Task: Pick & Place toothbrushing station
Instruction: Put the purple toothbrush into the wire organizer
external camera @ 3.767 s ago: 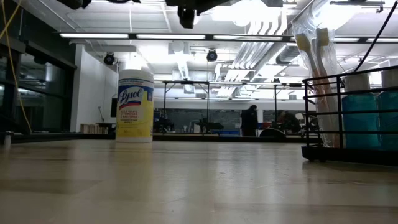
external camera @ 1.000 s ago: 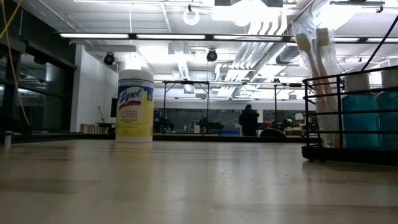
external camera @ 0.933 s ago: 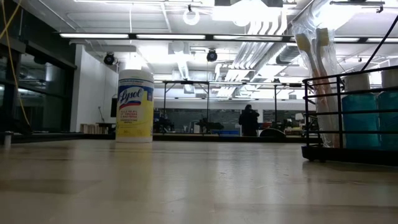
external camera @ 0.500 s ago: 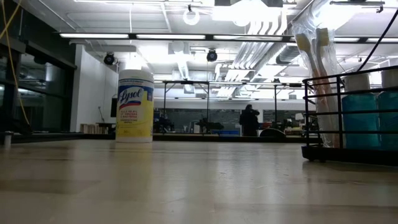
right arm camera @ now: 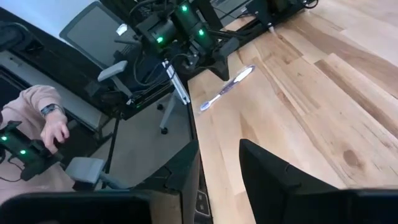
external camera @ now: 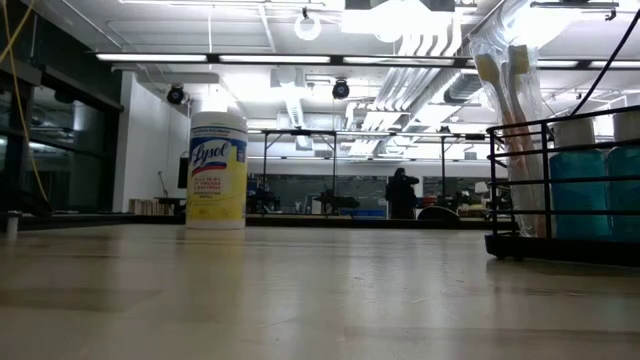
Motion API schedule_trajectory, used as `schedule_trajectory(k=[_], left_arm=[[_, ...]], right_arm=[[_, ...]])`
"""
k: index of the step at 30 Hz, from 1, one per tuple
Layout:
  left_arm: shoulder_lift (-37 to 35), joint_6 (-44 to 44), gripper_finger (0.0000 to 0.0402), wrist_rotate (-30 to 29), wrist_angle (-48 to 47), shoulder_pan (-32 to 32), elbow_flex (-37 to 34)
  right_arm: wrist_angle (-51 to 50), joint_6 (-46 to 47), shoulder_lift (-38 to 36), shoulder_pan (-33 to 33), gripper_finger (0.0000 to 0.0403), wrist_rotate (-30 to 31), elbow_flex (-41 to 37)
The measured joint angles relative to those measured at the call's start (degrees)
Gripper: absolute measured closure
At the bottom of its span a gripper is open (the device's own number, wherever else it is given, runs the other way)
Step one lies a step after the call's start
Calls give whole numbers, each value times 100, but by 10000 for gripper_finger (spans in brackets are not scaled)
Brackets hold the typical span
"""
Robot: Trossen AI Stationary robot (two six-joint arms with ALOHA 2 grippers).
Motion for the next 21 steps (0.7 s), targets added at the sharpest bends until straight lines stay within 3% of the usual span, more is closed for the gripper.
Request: schedule_trajectory(k=[9,16,21], left_arm=[[0,100,332,850,311,212,0],[0,232,285,863,317,214,0],[0,342,275,731,313,214,-106]], right_arm=[[-7,46,0,0,296,-22,0],[-11,48,0,0,296,-22,0],[-12,48,0,-1,296,-20,0]])
